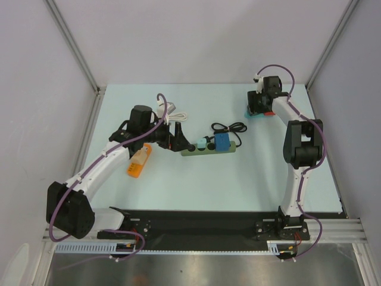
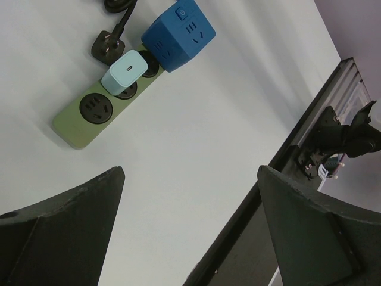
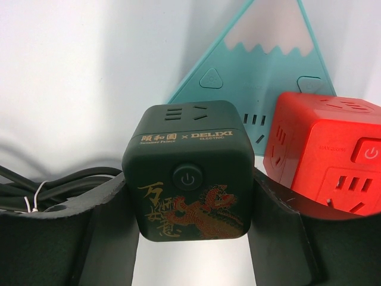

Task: Insert the plug

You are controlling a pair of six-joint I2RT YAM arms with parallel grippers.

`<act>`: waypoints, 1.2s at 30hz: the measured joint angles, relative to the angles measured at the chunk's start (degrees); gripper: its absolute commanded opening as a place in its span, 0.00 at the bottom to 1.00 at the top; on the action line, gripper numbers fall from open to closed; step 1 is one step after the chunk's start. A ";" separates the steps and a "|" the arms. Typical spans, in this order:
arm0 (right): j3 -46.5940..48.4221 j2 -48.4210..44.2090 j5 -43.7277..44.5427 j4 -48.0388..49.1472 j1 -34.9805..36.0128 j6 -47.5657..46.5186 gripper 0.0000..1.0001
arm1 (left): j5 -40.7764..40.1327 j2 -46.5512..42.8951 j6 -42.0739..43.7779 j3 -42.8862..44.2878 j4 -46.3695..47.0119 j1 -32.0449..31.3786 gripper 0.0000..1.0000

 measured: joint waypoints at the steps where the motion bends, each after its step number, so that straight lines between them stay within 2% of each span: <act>1: 0.00 0.02 0.15 -0.02 0.02 0.20 0.00 | 0.00 0.00 0.00 0.00 -0.02 0.00 1.00; 15: 4.31 2.25 3.61 -2.56 1.46 3.85 0.00 | 0.04 -0.15 0.00 0.00 0.00 0.00 1.00; 36: 2.95 2.05 5.05 -1.18 1.44 4.20 0.00 | 0.17 -0.48 0.00 -0.02 0.02 0.00 1.00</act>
